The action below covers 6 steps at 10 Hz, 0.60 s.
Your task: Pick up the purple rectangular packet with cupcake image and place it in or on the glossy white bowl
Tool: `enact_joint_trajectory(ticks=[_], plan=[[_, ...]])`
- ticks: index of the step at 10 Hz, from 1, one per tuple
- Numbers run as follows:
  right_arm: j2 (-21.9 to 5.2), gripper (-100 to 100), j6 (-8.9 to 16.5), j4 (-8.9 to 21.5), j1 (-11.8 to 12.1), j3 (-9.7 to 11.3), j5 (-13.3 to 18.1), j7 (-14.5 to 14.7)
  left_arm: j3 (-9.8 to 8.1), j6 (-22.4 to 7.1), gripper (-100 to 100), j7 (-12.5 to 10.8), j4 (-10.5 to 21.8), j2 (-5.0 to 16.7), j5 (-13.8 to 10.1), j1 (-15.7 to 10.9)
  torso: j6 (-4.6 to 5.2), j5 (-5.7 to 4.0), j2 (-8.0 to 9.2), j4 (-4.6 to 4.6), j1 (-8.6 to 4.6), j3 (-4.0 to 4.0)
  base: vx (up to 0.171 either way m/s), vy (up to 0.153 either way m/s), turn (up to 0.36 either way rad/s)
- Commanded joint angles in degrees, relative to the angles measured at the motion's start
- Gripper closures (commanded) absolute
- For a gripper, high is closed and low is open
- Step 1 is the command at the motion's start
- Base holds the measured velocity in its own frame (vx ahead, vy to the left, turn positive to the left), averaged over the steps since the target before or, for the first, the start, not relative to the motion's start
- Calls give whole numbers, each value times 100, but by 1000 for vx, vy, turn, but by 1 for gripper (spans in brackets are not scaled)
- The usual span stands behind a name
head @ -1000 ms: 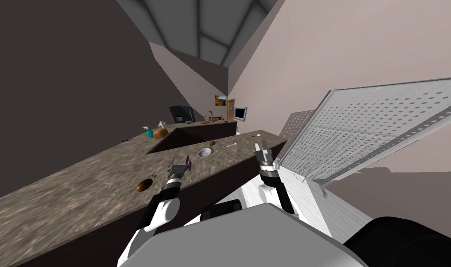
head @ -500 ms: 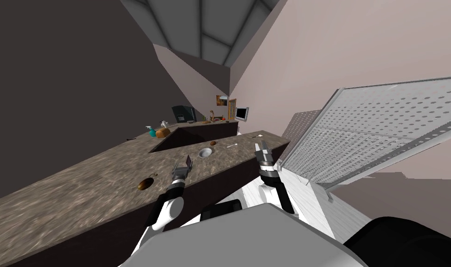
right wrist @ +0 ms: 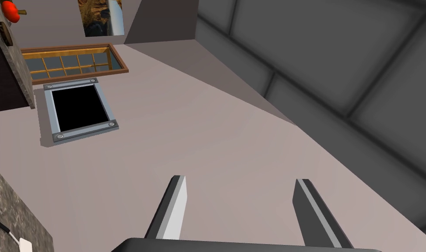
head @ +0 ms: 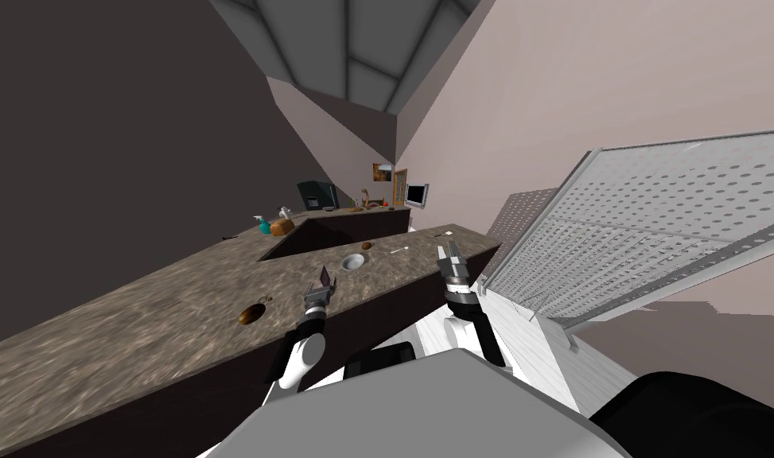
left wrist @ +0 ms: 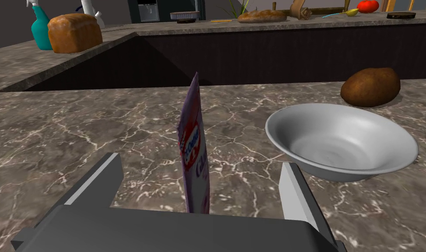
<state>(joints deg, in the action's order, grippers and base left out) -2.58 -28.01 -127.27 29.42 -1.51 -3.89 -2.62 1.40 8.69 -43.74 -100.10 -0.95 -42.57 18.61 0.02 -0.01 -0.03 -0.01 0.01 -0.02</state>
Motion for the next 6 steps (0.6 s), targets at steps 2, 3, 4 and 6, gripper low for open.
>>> enact_joint_trajectory(ticks=[2,3,4,6], plan=[[0,0,0,0,0,0,0,0,6,-6,-100,-19,18,-114,-18,2,0,0,1,0,0,1,0,0,0],[0,0,0,0,0,0,0,0,7,-8,0,-20,18,-126,-19,3,0,0,2,1,1,1,0,0,0],[0,0,0,0,0,0,0,0,-55,-147,-100,6,-78,-148,-27,-6,0,0,2,1,2,1,18,-23,67],[0,0,0,0,0,0,0,0,-45,-123,-100,4,-66,-147,-25,-3,-1,-2,-4,-1,-7,-2,11,-16,42]])
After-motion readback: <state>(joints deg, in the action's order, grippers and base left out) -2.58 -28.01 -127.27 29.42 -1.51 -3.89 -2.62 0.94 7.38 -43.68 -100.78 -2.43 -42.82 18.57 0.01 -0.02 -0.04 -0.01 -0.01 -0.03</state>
